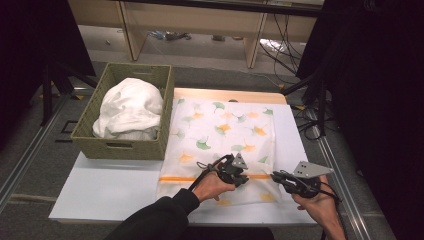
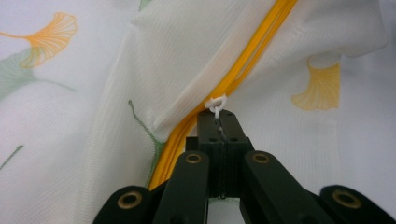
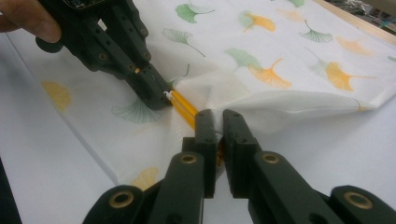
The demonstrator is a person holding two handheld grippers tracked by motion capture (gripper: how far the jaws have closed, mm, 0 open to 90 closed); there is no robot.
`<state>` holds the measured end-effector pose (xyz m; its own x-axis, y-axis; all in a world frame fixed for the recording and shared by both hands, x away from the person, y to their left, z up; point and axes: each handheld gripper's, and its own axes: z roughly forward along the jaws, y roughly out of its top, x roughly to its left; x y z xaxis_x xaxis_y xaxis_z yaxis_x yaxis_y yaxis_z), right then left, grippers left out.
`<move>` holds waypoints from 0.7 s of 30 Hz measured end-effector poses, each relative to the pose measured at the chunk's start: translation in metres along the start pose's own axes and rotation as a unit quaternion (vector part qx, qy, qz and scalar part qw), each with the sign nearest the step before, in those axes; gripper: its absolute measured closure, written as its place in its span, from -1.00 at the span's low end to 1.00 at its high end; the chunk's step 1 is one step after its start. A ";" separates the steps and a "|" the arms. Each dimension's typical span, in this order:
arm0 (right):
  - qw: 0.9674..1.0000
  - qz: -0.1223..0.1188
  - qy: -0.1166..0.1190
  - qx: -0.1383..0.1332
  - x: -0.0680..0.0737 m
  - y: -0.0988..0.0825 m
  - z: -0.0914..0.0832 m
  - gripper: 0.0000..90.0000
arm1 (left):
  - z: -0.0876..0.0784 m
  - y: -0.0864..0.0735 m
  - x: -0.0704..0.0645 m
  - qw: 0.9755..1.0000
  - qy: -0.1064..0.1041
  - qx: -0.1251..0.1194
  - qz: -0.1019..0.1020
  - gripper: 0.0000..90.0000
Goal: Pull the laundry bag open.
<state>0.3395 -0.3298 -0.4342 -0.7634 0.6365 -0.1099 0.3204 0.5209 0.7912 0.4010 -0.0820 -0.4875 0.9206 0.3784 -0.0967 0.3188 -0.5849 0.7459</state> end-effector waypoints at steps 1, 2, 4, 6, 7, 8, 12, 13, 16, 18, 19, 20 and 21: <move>1.000 -0.001 -0.001 0.000 0.000 0.000 0.000 0.92 | -0.001 -0.001 0.001 1.000 -0.001 0.002 -0.003 0.99; 1.000 -0.002 -0.003 0.002 -0.001 0.000 0.000 0.91 | -0.001 -0.002 0.001 1.000 0.001 -0.005 -0.014 0.99; 1.000 -0.002 -0.006 0.006 -0.002 -0.002 0.001 0.91 | -0.003 -0.002 0.002 1.000 -0.001 -0.001 -0.008 0.99; 1.000 -0.001 -0.012 0.011 -0.003 -0.004 0.002 0.91 | -0.003 -0.002 0.001 1.000 -0.001 -0.006 -0.012 0.99; 1.000 -0.002 -0.014 0.013 -0.004 -0.004 0.002 0.91 | -0.003 -0.002 0.001 1.000 0.001 -0.006 -0.011 0.99; 1.000 -0.003 -0.016 0.017 -0.004 -0.005 0.003 0.91 | -0.003 -0.002 0.001 1.000 0.003 -0.005 -0.009 0.99; 0.999 -0.010 -0.028 0.031 -0.007 -0.007 0.005 0.91 | -0.006 -0.004 0.005 1.000 0.008 0.024 0.012 0.99; 0.999 -0.008 -0.029 0.031 -0.008 -0.008 0.004 0.92 | -0.007 -0.005 0.005 1.000 0.011 0.025 0.013 0.99; 0.999 -0.011 -0.036 0.034 -0.012 -0.011 0.004 0.91 | -0.011 -0.005 0.005 0.999 0.013 0.032 0.019 0.99; 0.999 -0.001 -0.035 0.037 -0.013 -0.012 0.004 0.91 | -0.013 -0.006 0.008 0.999 0.016 0.037 0.023 0.99; 0.998 -0.002 -0.041 0.037 -0.013 -0.012 0.004 0.91 | -0.013 -0.008 0.007 0.999 0.020 0.028 0.011 0.99; 0.998 -0.004 -0.042 0.039 -0.013 -0.012 0.004 0.91 | -0.016 -0.008 0.009 0.999 0.023 0.042 0.026 0.99; 0.998 -0.003 -0.043 0.040 -0.014 -0.013 0.005 0.91 | -0.017 -0.010 0.008 0.999 0.023 0.041 0.021 0.99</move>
<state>0.3483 -0.3425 -0.4458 -0.7156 0.6778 -0.1688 0.3628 0.5671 0.7395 0.4010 -0.0606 -0.4842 0.9226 0.3843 -0.0347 0.2998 -0.6573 0.6914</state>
